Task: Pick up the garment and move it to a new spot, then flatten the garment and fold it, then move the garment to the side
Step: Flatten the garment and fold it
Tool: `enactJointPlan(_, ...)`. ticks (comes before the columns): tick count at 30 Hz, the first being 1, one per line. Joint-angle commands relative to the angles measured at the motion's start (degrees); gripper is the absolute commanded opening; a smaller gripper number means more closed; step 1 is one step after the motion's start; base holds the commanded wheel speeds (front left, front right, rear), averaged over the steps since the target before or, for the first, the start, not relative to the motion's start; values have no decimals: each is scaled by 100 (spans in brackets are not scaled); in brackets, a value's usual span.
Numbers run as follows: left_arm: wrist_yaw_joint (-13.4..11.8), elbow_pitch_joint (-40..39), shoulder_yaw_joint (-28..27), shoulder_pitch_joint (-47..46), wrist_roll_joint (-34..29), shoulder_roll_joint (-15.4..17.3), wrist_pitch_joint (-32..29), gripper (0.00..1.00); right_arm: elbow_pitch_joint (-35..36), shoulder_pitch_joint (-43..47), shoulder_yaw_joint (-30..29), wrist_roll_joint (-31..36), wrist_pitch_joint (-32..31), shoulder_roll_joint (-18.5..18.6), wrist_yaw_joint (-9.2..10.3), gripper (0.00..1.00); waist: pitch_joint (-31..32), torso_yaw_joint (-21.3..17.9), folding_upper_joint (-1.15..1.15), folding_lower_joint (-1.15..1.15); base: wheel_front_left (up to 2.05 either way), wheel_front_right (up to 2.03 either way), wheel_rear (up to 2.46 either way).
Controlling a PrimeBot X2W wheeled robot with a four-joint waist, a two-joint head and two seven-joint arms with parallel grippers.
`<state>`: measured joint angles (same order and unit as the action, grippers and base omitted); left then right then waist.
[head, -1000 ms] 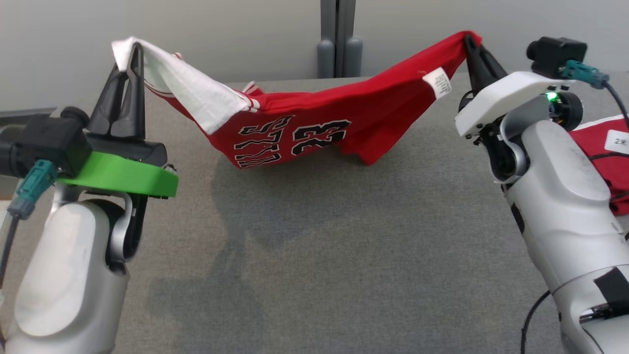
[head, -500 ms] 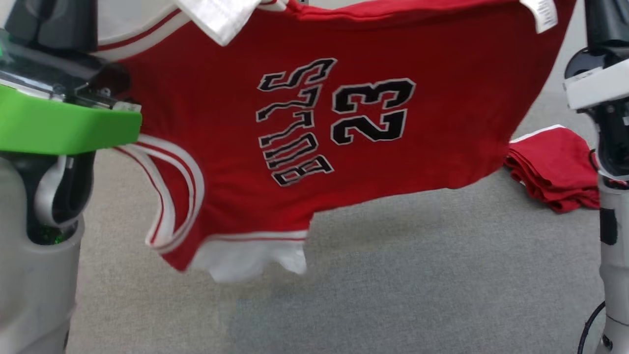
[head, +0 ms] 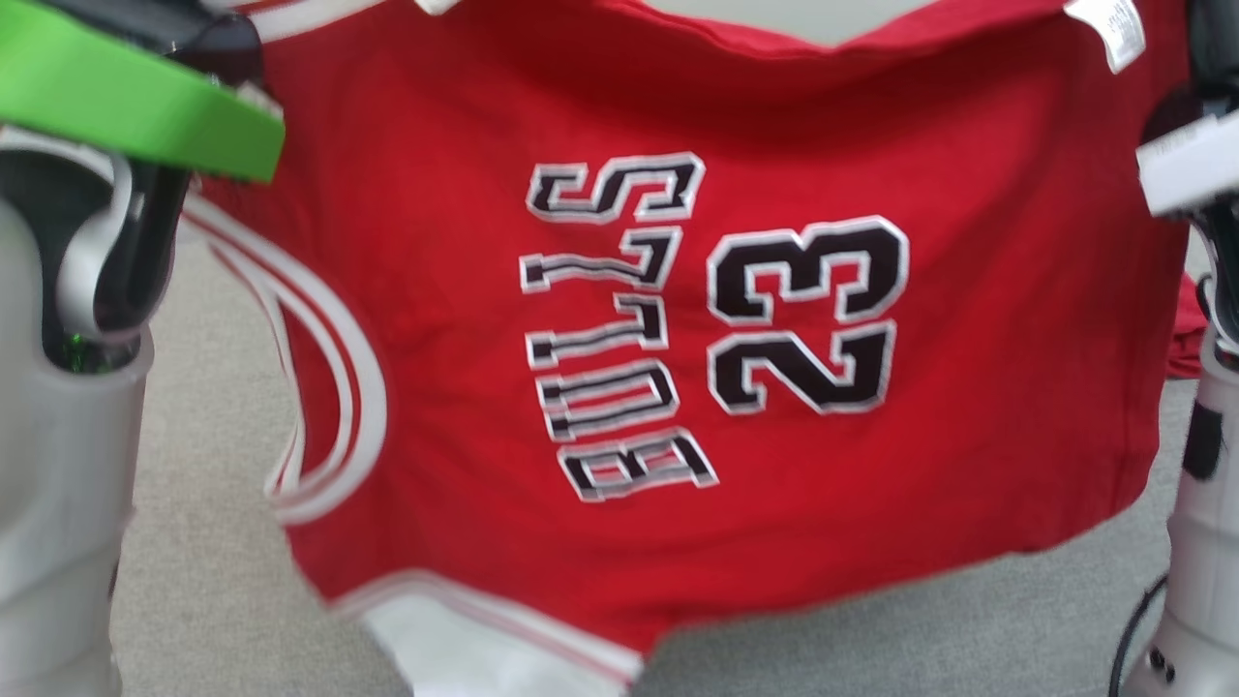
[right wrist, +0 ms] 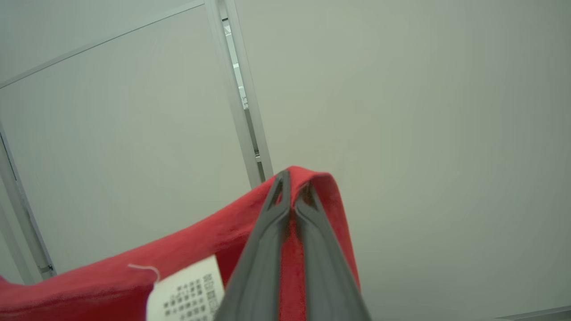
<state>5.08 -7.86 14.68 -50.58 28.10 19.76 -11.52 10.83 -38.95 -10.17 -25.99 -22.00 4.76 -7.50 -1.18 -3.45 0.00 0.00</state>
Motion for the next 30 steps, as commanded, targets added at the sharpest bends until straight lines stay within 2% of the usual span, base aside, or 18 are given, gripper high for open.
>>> enactJointPlan(1,40,178,41,-224,-65,9,21,0,-174,-236,47,89,24,-19,4,0,-417,-51,0,0,0,0,0)
enactJointPlan(4,92,616,159,-645,-215,64,55,0,-751,-730,192,388,141,-45,4,0,-746,-131,0,0,0,0,0)
enactJointPlan(7,140,1278,275,-1364,-389,40,213,0,-1735,-1592,321,826,448,-83,4,0,-1182,-204,0,0,0,0,0)
enactJointPlan(10,148,2010,359,-2054,-591,-54,471,0,-2643,-2474,191,1218,814,-115,4,0,-1536,-215,0,0,0,0,0)
enactJointPlan(17,48,3884,614,-3563,-1165,-417,1520,0,-4672,-4270,-99,2118,1803,-175,4,0,-2116,-152,0,0,0,0,0)
enactJointPlan(22,-27,4915,690,-3956,-1323,-689,2434,0,-5812,-4736,-67,2386,2524,-184,4,0,-2517,-58,0,0,0,0,0)
enactJointPlan(26,-25,5209,731,-3784,-1450,-718,2665,0,-6621,-4619,-36,2436,3086,-176,4,0,-2840,-29,0,0,0,0,0)
enactJointPlan(30,-68,4702,316,-3208,-1321,-736,2667,0,-7330,-4567,-52,2228,3489,-179,4,0,-3173,17,0,0,0,0,0)
